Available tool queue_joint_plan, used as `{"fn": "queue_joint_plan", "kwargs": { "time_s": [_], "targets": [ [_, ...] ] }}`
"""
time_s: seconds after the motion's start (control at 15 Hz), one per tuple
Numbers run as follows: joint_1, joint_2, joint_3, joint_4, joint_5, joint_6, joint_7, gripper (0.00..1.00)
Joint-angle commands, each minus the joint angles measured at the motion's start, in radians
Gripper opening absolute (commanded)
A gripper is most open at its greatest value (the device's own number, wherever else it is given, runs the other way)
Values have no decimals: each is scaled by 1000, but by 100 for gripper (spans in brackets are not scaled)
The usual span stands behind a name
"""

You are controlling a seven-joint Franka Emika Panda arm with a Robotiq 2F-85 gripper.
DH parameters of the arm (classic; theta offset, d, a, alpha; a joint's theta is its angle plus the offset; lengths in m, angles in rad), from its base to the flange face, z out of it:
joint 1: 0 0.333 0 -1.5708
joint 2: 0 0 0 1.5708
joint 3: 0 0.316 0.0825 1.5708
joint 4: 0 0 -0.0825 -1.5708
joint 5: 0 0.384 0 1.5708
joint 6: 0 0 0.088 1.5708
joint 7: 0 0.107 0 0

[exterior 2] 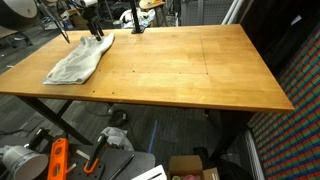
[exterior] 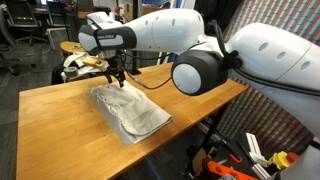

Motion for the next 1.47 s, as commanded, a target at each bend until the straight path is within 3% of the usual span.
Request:
{"fn": "queue_joint_plan", "kwargs": {
  "time_s": [0.0,1.4],
  "targets": [
    [-9,23,-18,54,-7,-26,34,100],
    [-64,34,-35,53,-7,-63,82,100]
  ]
}}
